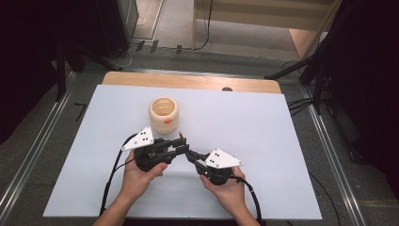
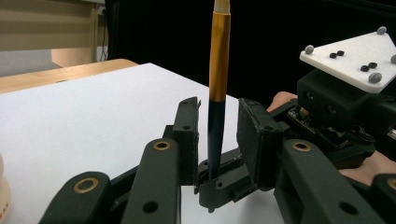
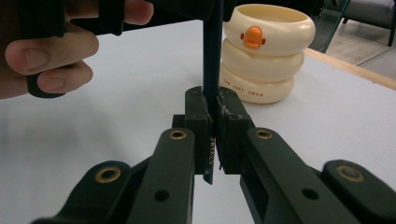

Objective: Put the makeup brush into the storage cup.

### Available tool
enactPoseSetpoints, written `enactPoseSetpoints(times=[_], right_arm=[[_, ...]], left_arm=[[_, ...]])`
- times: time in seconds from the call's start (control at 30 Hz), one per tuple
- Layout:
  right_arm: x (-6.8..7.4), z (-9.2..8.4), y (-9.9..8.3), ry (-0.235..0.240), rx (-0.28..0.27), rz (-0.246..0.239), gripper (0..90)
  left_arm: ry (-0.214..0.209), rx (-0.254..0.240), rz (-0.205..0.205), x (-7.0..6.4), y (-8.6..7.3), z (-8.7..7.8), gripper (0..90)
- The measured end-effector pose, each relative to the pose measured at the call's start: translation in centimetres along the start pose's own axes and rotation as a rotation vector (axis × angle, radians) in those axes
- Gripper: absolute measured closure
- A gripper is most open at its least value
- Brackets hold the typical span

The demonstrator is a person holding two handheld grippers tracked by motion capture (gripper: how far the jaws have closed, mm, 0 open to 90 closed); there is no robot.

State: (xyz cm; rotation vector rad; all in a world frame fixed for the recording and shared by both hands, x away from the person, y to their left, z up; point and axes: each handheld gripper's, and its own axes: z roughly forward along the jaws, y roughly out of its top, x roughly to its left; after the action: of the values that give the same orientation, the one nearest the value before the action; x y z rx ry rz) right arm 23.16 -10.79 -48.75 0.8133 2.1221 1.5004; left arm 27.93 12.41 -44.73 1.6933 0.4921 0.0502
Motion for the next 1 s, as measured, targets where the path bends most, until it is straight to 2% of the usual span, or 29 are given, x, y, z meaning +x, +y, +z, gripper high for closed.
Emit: enactPoseSetpoints(times=[0.23, 0.5, 0.67, 0.77, 0.87, 1.0], right_arm=[[0.24, 0.14, -0.04, 0.018, -0.006, 0.018, 85.8], [0.42, 0.25, -0.04, 0.026, -0.009, 0.012, 85.7], [0.46, 0.26, -0.05, 0.039, -0.019, 0.001, 83.8], [0.42, 0.32, -0.02, 0.026, -0.038, -0.018, 72.8], [0.25, 0.41, 0.01, 0.021, -0.059, -0.008, 57.6], [-0.17, 0.35, 0.07, 0.03, -0.067, -0.003, 41.8]], left_arm=[[-0.009, -0.014, -0.001, 0.0, 0.09, -0.16, 74.8], [-0.029, -0.018, -0.011, 0.0, 0.12, -0.24, 81.3], [-0.018, -0.014, 0.005, -0.01, 0.2, -0.45, 84.7], [-0.019, -0.016, 0.003, 0.02, 0.24, -0.51, 84.9], [-0.008, -0.018, 0.009, 0.02, 0.28, -0.61, 84.9], [0.01, -0.027, 0.01, 0.15, 0.44, -0.96, 84.9]])
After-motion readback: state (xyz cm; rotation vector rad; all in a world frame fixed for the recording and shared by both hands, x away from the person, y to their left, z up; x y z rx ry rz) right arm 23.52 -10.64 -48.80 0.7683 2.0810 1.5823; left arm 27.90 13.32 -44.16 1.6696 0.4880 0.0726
